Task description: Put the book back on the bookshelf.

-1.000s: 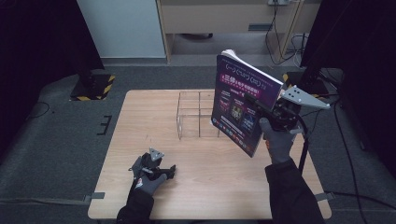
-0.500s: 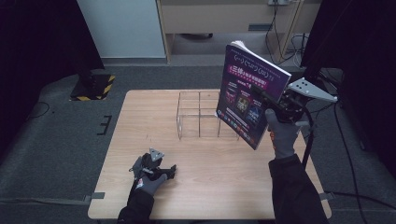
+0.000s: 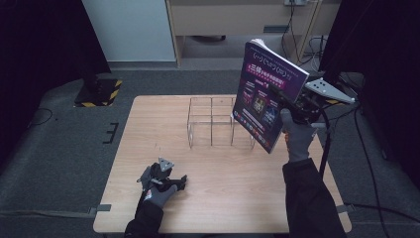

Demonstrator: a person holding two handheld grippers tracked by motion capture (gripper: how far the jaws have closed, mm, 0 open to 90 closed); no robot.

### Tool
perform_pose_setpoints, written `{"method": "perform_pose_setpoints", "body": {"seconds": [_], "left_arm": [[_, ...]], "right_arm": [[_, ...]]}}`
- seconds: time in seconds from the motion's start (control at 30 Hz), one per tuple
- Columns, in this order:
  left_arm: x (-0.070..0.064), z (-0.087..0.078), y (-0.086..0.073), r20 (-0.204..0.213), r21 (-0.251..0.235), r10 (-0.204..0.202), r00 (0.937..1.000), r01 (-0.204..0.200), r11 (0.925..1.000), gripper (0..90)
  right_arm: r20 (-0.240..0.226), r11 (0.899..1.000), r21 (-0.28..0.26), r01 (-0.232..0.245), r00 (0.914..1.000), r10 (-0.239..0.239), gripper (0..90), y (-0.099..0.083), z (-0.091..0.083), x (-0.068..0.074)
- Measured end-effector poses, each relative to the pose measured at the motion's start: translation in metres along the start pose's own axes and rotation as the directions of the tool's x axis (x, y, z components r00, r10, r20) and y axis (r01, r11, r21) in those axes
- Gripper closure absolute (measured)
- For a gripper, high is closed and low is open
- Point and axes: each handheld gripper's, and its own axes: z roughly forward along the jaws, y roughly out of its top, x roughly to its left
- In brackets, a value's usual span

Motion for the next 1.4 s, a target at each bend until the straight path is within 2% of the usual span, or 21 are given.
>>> {"method": "perform_pose_setpoints", "body": {"seconds": [0.4, 0.7, 0.83, 0.93, 1.4], "left_arm": [[-0.001, 0.000, 0.000, 0.007, 0.000, 0.007, 0.9999, -0.007, 1.0000, 7.1], [-0.001, 0.000, -0.001, 0.011, 0.000, 0.010, 0.9999, -0.010, 0.9999, 7.0], [-0.002, 0.000, 0.000, 0.012, 0.000, 0.011, 0.9999, -0.011, 0.9999, 6.9], [-0.002, 0.000, -0.001, 0.013, 0.000, 0.011, 0.9999, -0.011, 0.9999, 6.9], [-0.002, -0.001, -0.001, 0.015, 0.000, 0.016, 0.9998, -0.016, 0.9999, 6.7]], "right_arm": [[0.071, 1.000, 0.001, 0.011, 0.9974, -0.011, 82.9, -0.007, 0.017, -0.003], [0.125, 1.000, -0.004, 0.006, 0.9921, -0.005, 82.9, -0.013, 0.029, -0.006], [0.144, 1.000, 0.000, 0.000, 0.9896, 0.000, 82.9, -0.018, 0.036, -0.008], [0.166, 1.000, 0.012, 0.014, 0.9861, -0.016, 82.8, -0.023, 0.042, -0.007], [0.215, 1.000, 0.010, 0.017, 0.9764, -0.019, 82.9, -0.047, 0.059, -0.008]]}}
